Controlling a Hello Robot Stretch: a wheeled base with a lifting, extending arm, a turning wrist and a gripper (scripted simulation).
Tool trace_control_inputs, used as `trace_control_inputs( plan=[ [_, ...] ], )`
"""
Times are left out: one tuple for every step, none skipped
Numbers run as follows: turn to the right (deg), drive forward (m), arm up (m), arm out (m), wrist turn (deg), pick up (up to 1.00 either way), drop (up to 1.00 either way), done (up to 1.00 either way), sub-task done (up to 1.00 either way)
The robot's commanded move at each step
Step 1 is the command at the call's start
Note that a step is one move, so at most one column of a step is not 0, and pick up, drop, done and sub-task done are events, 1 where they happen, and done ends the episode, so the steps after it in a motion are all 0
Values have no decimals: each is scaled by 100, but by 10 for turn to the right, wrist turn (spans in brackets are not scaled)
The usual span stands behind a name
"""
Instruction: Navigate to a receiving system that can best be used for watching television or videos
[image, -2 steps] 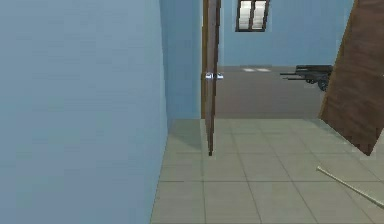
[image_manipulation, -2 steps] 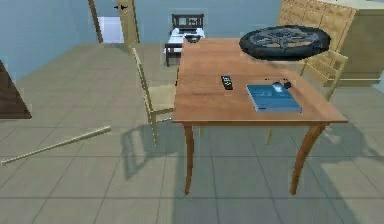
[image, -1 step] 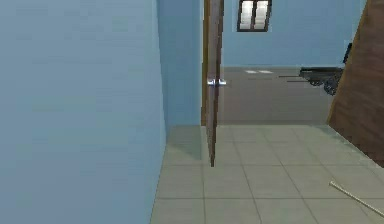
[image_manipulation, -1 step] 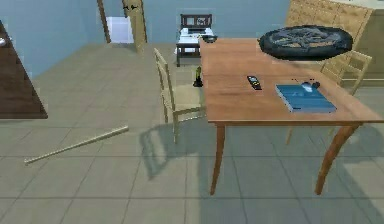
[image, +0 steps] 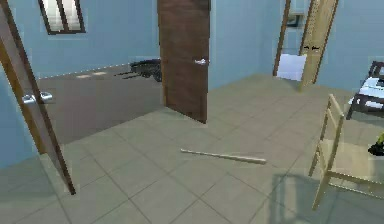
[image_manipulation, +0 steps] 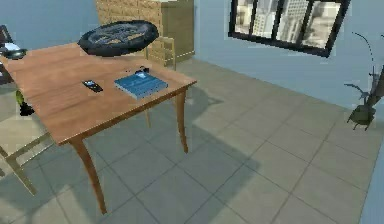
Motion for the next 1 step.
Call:
trace_control_inputs(
  plan=[
    [420, 0, 0, 0, 0, 0, 0, 0, 0]
  ],
)
